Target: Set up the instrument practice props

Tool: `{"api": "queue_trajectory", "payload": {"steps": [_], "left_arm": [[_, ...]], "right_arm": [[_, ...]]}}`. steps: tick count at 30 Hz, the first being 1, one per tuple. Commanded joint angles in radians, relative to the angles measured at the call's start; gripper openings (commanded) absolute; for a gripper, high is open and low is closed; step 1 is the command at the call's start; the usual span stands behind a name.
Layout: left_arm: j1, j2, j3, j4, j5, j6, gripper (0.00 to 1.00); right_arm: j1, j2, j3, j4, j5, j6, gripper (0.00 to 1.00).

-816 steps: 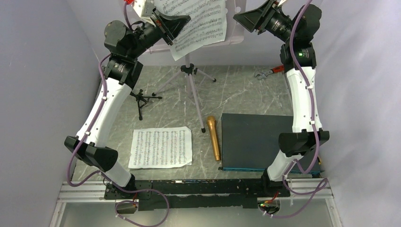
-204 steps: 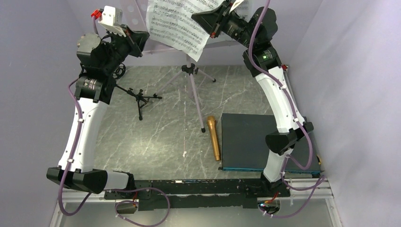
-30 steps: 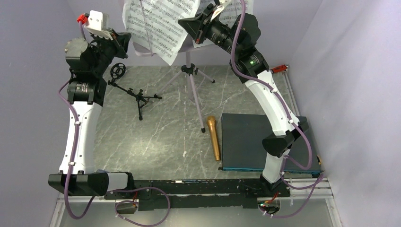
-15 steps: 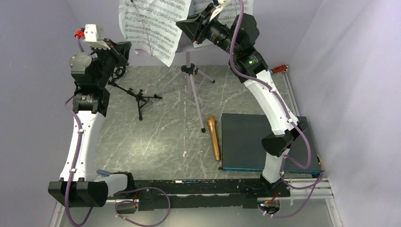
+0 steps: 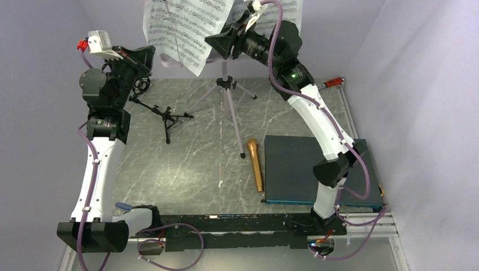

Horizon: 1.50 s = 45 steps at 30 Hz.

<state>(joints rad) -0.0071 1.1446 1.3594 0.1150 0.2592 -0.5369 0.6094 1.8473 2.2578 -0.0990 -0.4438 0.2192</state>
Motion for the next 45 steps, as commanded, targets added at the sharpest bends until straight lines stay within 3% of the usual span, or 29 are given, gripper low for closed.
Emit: {"api": "queue_trajectory", "payload": {"steps": [1, 7, 13, 17, 45], "left_arm": [[0.005, -0.019, 0.0, 0.057, -0.007, -0.035, 0.03], [0.029, -0.02, -0.004, 0.06, -0.004, -0.038, 0.03], [0.033, -0.03, -0.013, 0.055, -0.005, -0.034, 0.03], [0.035, -0.04, -0.022, 0.05, -0.008, -0.031, 0.03], [0.037, -0.064, -0.209, 0.204, -0.012, -0.229, 0.03]], "right_arm": [[0.011, -0.052, -0.084, 0.082, -0.044, 0.035, 0.49], [0.041, -0.066, -0.158, 0.095, -0.032, 0.037, 0.52], [0.046, -0.039, -0.137, 0.094, -0.04, 0.054, 0.18], [0.046, -0.056, -0.142, 0.096, -0.03, 0.053, 0.01], [0.045, 0.02, 0.097, -0.019, 0.07, -0.012, 0.0]]}}
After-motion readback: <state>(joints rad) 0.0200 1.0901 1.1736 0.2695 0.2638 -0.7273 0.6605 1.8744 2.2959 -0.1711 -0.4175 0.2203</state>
